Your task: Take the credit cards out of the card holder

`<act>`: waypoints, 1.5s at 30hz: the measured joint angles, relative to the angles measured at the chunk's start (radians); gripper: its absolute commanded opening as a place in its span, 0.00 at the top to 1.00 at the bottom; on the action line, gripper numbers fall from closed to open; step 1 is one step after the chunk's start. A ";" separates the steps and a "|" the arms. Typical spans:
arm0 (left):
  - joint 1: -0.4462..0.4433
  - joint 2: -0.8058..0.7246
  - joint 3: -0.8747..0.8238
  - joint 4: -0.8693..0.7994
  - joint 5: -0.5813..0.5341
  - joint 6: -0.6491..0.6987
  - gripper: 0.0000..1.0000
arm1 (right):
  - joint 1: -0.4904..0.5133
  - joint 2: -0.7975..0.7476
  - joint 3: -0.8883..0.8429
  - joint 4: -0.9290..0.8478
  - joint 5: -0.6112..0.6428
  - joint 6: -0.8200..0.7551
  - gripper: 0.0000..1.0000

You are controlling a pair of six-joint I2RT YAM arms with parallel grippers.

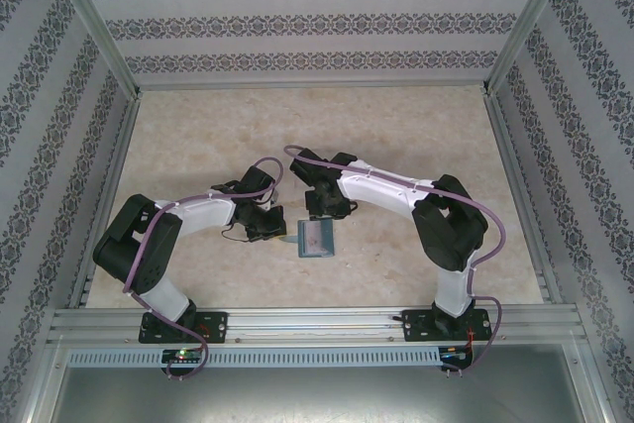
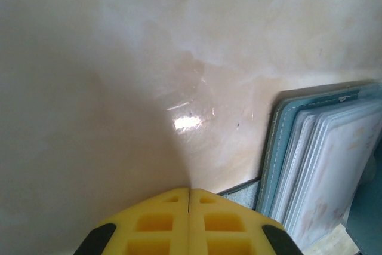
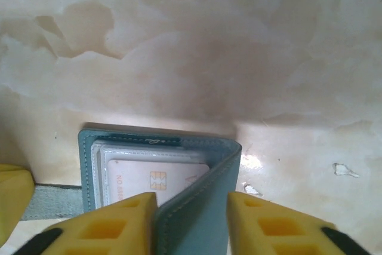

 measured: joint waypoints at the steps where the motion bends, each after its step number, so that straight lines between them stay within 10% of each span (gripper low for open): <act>1: 0.000 0.000 0.000 0.000 0.000 0.000 1.00 | 0.000 0.000 -0.002 -0.001 0.000 -0.002 0.76; 10: 0.000 -0.003 0.001 -0.005 -0.012 0.001 1.00 | -0.006 -0.008 -0.014 0.003 -0.008 -0.014 0.92; 45: 0.000 -0.061 -0.005 -0.083 -0.042 0.040 0.99 | -0.035 -0.068 -0.135 0.148 -0.125 -0.014 0.97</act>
